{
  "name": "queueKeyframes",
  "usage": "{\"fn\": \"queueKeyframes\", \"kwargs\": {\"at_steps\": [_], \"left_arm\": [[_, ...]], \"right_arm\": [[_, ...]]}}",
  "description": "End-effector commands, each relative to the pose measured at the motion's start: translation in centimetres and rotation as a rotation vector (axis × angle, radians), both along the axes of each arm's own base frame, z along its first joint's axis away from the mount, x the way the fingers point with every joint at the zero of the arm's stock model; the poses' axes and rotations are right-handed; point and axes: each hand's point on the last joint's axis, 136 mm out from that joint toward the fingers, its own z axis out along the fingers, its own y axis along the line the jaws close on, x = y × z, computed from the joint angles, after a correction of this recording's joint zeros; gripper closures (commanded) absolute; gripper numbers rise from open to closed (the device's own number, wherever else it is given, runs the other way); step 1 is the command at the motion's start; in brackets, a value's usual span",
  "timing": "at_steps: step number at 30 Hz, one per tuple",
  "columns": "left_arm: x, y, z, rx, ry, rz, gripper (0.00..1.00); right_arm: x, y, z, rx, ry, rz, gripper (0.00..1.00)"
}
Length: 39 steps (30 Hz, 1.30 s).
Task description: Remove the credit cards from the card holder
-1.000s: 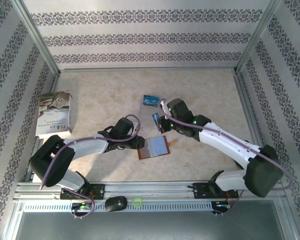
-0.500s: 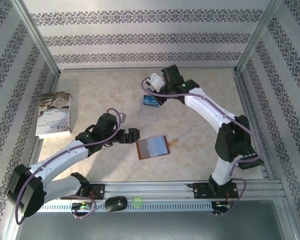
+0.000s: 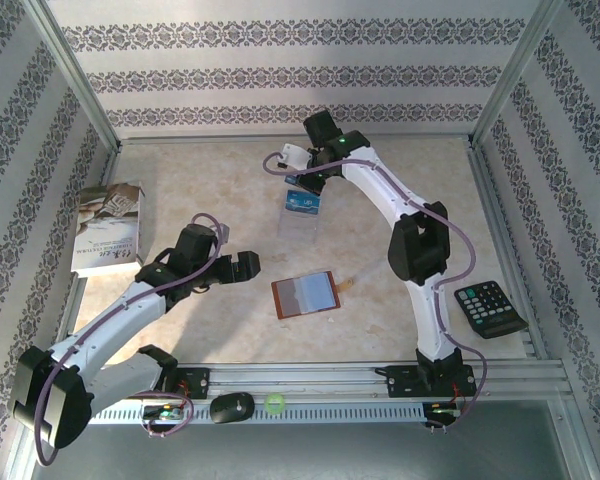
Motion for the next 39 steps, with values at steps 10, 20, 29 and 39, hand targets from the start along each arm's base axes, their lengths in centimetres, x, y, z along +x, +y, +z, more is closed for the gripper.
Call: {"fn": "queueKeyframes", "kwargs": {"at_steps": [10, 20, 29, 39], "left_arm": [[0.4, 1.1, -2.3, 0.007, 0.086, 0.037, 0.01], [0.6, 1.0, -2.9, 0.000, 0.099, 0.037, 0.01], [0.7, 0.9, -3.0, -0.010, 0.101, 0.035, 0.01], [1.2, 0.6, -1.6, -0.041, 0.046, 0.029, 0.01]], "right_arm": [[-0.7, -0.7, -2.1, -0.044, 0.099, 0.087, 1.00], [-1.0, -0.2, -3.7, -0.050, 0.133, 0.097, 1.00], [-0.7, 0.0, -5.0, -0.068, 0.142, 0.082, 0.99], [0.8, 3.2, 5.9, 0.296, -0.075, -0.013, 0.51]]}}
